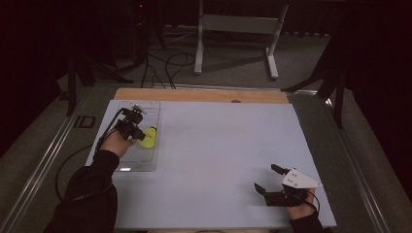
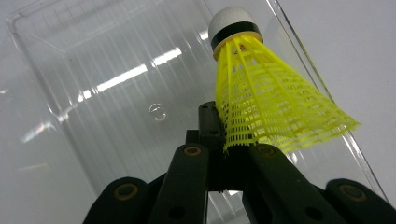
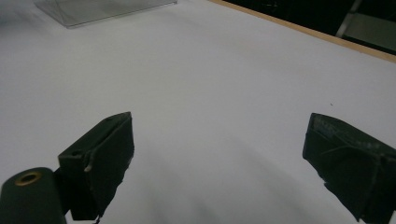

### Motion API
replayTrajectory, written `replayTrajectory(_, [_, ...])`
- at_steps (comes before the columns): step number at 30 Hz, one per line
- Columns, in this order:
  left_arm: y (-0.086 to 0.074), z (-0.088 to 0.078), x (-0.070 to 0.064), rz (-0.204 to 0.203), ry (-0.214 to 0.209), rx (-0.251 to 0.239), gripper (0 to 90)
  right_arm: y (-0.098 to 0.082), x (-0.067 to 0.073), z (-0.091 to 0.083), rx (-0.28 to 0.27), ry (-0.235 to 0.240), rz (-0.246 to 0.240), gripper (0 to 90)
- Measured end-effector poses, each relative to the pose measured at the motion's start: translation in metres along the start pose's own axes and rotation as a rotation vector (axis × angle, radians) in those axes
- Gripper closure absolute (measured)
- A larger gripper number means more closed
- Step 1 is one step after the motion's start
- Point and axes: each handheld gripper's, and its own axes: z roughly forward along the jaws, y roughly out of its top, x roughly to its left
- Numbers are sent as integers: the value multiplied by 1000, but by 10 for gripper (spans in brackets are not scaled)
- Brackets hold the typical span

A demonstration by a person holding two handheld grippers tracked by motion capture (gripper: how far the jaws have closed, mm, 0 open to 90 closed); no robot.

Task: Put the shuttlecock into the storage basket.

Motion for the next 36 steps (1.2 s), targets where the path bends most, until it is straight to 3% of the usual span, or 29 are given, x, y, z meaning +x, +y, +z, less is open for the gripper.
replayTrajectory(5, [0, 2, -1, 6, -10, 15, 882, 0, 0, 0, 1, 1, 0, 92])
replayTrajectory(11, [1, -3, -7, 21, 28, 44, 462, 0, 0, 0, 2, 0, 2, 92])
replayTrajectory(15, [1, -9, -9, 16, 48, 29, 295, 0, 0, -1, 0, -2, -5, 93])
replayTrajectory(19, [1, -17, -10, 0, 39, 1, 163, 0, 0, 0, 2, -2, 1, 92])
replayTrajectory(20, [1, -19, -10, 3, 11, -4, 147, 0, 0, 0, 2, -1, 2, 92])
replayTrajectory(21, [2, -22, -10, -1, -20, -13, 72, 0, 0, 0, 2, 0, 1, 93])
replayTrajectory(22, [2, -24, -10, 1, -11, -18, 19, 0, 0, 0, 2, 1, -2, 92])
replayTrajectory(29, [4, -31, -16, 39, -25, -30, 2, 0, 0, 0, 3, -1, 1, 92])
replayTrajectory(36, [6, -40, -23, 73, -51, -75, 1, 0, 0, 0, 2, -3, 1, 92])
